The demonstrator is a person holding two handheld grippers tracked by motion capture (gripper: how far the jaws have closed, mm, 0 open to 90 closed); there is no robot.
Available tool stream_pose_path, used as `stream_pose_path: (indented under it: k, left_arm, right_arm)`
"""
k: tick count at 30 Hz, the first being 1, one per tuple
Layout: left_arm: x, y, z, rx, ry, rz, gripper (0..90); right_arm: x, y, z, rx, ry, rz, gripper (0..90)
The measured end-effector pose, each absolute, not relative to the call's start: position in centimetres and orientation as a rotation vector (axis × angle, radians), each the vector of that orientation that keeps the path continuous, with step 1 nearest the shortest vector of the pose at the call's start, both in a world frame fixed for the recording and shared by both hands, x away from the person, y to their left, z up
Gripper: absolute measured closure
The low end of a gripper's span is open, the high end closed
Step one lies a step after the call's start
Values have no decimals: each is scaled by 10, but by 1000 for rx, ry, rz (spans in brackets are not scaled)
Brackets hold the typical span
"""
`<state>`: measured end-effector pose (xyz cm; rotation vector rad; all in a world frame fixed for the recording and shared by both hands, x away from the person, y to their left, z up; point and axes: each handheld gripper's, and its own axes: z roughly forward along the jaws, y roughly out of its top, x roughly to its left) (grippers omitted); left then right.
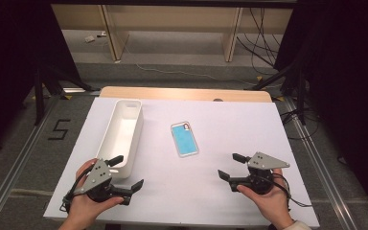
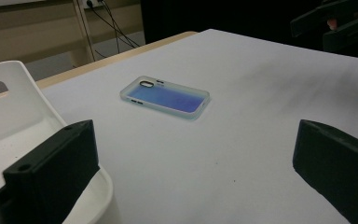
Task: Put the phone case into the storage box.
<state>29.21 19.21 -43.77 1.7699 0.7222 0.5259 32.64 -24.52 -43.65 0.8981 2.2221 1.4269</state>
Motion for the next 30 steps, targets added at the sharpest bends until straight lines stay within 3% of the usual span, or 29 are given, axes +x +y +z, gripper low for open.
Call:
stream_pose_path:
  k: [9, 13, 15, 16, 20, 30]
  left_arm:
    - [292, 192, -438, 1764, 725, 523, 0]
    - [291, 194, -438, 1768, 726, 524, 0]
    - [291, 194, -438, 1767, 725, 525, 0]
    - [290, 193, -438, 1771, 723, 525, 0]
    - [291, 192, -439, 1775, 720, 523, 0]
    - [292, 192, -440, 1781, 728, 521, 0]
  right_arm:
    - [333, -240, -438, 858, 2225, 1435, 285]
    - [343, -233, -437, 822, 2261, 1367, 568]
    - [346, -232, -437, 816, 2274, 1339, 618]
    - [353, -229, -439, 839, 2308, 1306, 739]
    - [368, -225, -437, 859, 2301, 1273, 889]
    - [404, -207, -445, 924, 2362, 1169, 900]
